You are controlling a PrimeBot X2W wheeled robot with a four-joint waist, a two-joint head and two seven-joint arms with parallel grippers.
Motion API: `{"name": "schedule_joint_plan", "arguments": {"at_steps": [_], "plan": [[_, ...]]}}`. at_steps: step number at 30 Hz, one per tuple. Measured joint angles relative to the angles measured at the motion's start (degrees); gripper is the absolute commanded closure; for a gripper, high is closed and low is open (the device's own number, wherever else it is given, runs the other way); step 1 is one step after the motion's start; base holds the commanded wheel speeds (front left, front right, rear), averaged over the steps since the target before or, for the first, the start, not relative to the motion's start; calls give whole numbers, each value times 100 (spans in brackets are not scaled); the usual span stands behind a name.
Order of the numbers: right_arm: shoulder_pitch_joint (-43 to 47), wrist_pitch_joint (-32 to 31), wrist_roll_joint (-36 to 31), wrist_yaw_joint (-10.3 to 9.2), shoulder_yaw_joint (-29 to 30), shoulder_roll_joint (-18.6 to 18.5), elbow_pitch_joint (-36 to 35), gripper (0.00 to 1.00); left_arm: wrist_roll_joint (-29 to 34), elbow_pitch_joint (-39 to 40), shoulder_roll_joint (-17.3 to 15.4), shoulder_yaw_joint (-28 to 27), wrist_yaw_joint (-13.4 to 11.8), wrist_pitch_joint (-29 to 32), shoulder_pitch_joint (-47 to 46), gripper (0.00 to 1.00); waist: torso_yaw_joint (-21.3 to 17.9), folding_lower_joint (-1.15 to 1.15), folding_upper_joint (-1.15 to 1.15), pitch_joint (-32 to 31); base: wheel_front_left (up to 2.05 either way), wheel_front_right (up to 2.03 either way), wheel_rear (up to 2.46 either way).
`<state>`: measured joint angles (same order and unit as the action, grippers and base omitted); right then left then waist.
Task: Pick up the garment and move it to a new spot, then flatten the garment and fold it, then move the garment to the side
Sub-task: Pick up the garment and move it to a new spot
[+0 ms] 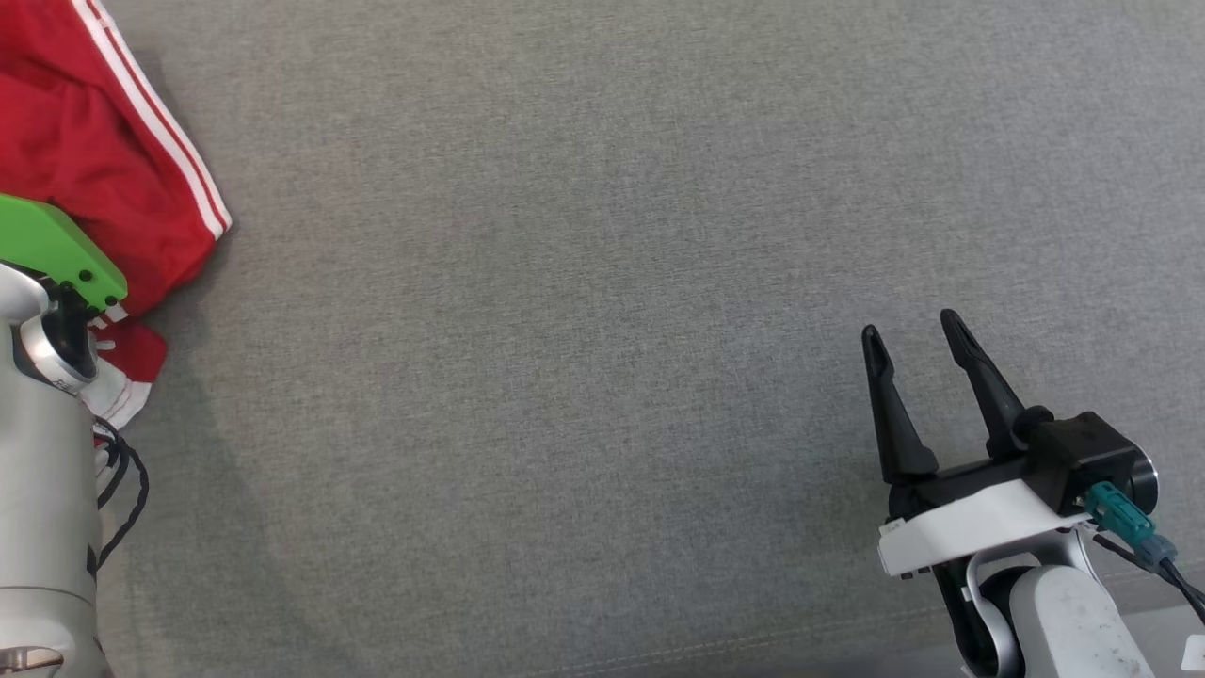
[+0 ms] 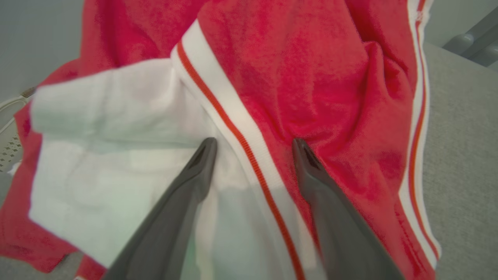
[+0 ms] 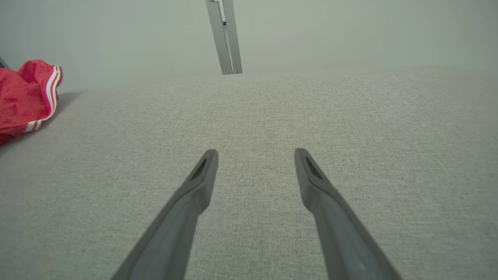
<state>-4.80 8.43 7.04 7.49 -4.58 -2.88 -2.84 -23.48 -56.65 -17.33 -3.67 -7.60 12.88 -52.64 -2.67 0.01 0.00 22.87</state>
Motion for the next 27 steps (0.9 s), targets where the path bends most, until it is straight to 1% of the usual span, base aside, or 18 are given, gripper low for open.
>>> {"name": "schedule_joint_plan", "arguments": {"at_steps": [1, 5, 10, 13, 16, 19, 21, 23, 27], "plan": [[0, 15, 24, -1, -10, 0, 31, 0, 11, 20, -8, 24, 1, 16, 13, 100, -61, 0, 0, 27, 0, 0, 0], [0, 60, 81, 0, -59, 4, 170, 0, 52, 156, -63, 122, 109, -19, 135, 100, -178, 0, 0, -13, 0, 0, 0], [38, 131, 181, 0, -74, 5, 380, 0, 172, 452, -156, 248, 248, -266, 251, 100, -199, 0, 0, -248, 0, 0, 0], [135, 186, 260, 0, -79, 9, 570, 0, 242, 679, -224, 375, 410, -408, 255, 100, -181, 0, 0, -477, 0, 0, 0], [287, 236, 354, 0, -47, 7, 739, 0, 219, 947, -204, 470, 730, -494, 252, 100, -146, 0, 0, -780, 0, 0, 0], [479, 300, 431, -1, -2, 8, 894, 0, 113, 1237, -96, 626, 1133, -442, 197, 100, -83, 0, 0, -1175, 0, 0, 0], [572, 330, 478, 0, 27, 7, 935, 0, -33, 1429, 31, 702, 1251, -385, 118, 100, -29, 0, 0, -1435, 0, 0, 0], [630, 346, 516, -1, 58, 5, 947, 0, -33, 1685, 91, 839, 1335, -335, -4, 100, 25, 0, 0, -1688, 0, 0, 0], [697, 379, 549, -1, 132, 5, 975, 0, -291, 2170, 549, 1046, 1422, -309, -218, 100, 118, -1, 0, -2154, 0, 0, 0]]}}
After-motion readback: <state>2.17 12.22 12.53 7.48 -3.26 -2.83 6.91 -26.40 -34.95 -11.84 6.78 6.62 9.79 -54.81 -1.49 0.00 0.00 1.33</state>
